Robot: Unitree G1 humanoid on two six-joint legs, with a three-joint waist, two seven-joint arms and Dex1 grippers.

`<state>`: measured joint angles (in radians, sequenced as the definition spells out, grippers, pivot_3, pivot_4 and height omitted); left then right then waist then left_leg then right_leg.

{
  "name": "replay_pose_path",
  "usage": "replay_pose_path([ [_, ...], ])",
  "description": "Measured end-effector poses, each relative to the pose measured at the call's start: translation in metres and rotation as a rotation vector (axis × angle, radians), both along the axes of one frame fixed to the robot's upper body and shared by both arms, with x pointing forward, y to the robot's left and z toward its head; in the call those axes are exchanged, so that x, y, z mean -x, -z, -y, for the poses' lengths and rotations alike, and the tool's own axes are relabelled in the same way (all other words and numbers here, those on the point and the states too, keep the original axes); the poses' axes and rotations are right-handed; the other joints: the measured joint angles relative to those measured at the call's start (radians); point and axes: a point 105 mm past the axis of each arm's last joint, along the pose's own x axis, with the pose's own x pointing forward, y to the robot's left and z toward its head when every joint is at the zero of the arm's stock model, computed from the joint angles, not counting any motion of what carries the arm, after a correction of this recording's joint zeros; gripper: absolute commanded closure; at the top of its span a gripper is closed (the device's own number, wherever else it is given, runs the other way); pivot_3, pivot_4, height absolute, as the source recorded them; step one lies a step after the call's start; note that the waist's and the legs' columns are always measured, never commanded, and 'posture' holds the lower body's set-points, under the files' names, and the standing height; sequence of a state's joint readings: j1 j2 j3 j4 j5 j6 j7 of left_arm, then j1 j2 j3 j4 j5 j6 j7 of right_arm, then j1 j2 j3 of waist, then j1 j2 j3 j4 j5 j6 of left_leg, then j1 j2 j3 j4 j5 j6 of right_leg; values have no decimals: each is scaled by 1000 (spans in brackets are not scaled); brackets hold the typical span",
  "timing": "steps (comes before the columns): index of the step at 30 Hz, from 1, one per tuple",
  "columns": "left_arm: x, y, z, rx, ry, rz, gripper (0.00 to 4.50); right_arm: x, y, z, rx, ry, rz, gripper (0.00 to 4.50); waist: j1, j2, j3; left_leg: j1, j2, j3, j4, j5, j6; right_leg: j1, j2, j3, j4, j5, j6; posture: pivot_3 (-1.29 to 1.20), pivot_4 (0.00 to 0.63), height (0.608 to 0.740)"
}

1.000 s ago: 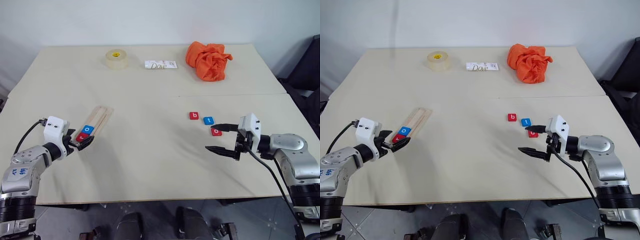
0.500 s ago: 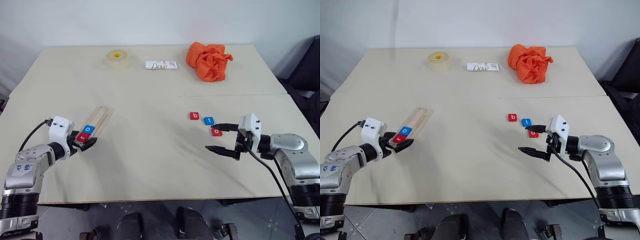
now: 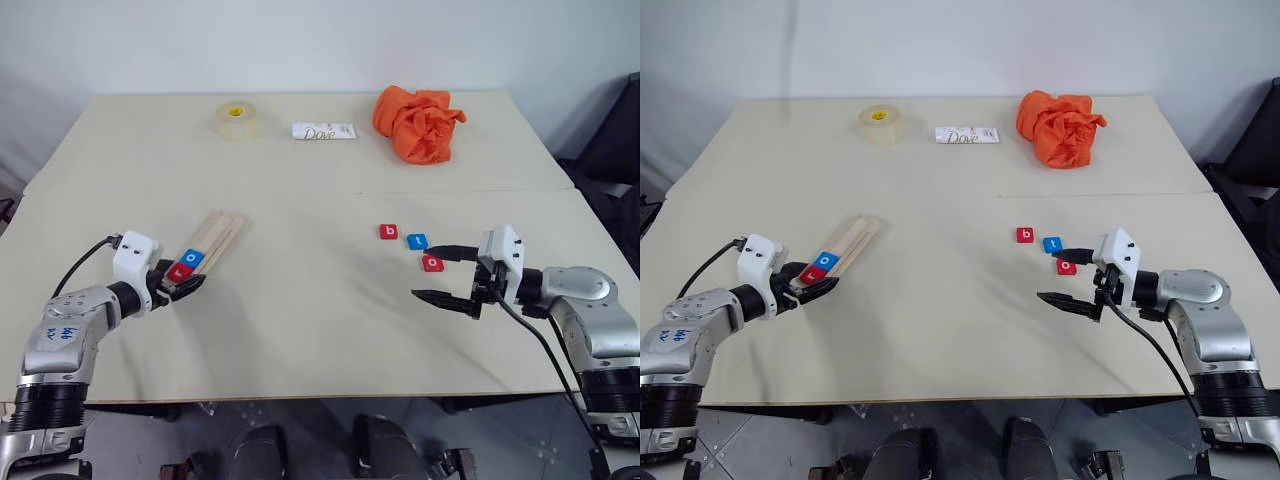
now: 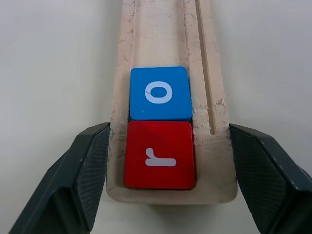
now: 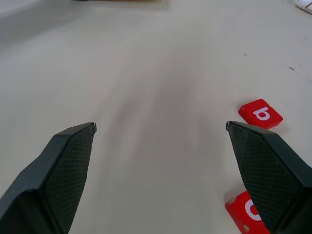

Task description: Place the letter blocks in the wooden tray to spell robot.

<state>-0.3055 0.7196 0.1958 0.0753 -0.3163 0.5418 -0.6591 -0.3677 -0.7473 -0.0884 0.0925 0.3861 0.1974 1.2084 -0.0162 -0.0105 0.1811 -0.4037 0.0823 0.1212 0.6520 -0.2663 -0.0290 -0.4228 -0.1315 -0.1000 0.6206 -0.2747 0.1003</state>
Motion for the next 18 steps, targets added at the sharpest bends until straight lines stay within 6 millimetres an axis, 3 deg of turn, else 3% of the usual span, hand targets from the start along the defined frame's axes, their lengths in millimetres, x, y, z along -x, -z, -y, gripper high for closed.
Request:
replay_pose_path([
  [4,4,-19,41,-36,244,56,1114,2,0,4,17,0,-6,0,13,0,0,-1,0,2,0,1,-1,-2,0,1,0,0,0,0,150,740],
  [9,20,-23,93,-112,593,52,1114,13,9,13,65,-35,-44,0,16,0,0,-1,0,3,0,0,-1,-2,1,2,0,0,0,0,150,740],
  [18,29,-8,129,-254,857,53,1114,29,21,24,92,-40,-82,0,16,-1,0,-1,0,3,1,1,-1,-3,1,2,1,0,0,0,150,740],
])
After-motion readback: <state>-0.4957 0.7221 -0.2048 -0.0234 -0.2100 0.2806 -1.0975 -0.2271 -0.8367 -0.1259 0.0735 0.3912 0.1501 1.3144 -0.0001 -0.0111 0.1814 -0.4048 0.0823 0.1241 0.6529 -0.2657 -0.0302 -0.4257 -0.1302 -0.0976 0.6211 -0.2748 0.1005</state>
